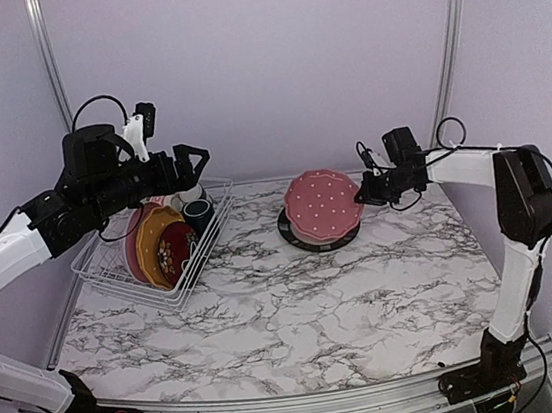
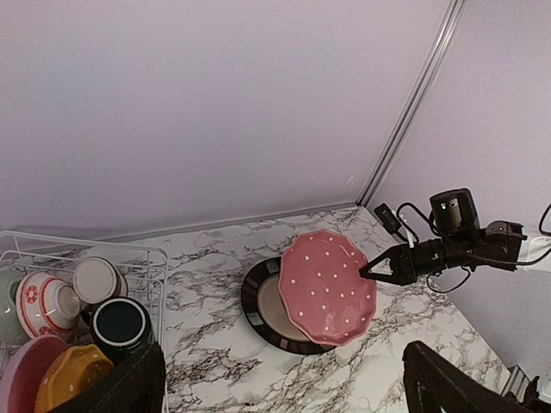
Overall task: Unload the mixed dishes from the dish rack
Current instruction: Place the plate with another plate.
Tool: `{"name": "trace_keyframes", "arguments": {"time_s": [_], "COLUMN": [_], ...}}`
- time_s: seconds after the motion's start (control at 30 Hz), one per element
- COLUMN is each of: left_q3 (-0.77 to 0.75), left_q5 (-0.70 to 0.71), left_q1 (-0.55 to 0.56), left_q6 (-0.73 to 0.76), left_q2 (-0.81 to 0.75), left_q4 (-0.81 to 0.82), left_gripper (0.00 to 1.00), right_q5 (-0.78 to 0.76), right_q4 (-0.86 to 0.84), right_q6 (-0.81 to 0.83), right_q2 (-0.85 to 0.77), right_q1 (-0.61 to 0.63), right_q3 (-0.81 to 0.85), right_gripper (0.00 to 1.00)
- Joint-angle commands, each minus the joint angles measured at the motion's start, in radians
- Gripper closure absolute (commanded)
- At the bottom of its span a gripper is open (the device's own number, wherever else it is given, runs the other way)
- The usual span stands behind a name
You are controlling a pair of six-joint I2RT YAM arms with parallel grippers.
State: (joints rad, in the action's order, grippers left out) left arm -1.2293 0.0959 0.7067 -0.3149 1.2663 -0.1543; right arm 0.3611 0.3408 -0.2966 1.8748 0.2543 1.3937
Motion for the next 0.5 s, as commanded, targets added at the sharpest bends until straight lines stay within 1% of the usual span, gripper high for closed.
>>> {"name": "trace_keyframes", "arguments": {"time_s": [0.0,0.17,0.47], "left_q3": [0.024,0.037,0.045], "left_q5": [0.031,0.041,0.082], "left_q1": [-0.003,-0.003,-0.003], "left_q6": [-0.006,-0.007,-0.014], "left_q2": [-0.025,-0.035,-0.047], "left_q4": [0.021,0.017,-0.008], "left_gripper": [0.01,0.01,0.01], "right_q5": [0.092,0.101,0.104], "right_q4": [-0.065,-0.044,-0.037], "right_q6": [-0.055,-0.070,-0.090], "right_q2": [0.033,0.106,0.190], "right_q1": [-0.023,-0.027,-0.027], "right_q3": [0.117,0.182,0.225], "right_gripper": [1.00,1.00,1.00]}}
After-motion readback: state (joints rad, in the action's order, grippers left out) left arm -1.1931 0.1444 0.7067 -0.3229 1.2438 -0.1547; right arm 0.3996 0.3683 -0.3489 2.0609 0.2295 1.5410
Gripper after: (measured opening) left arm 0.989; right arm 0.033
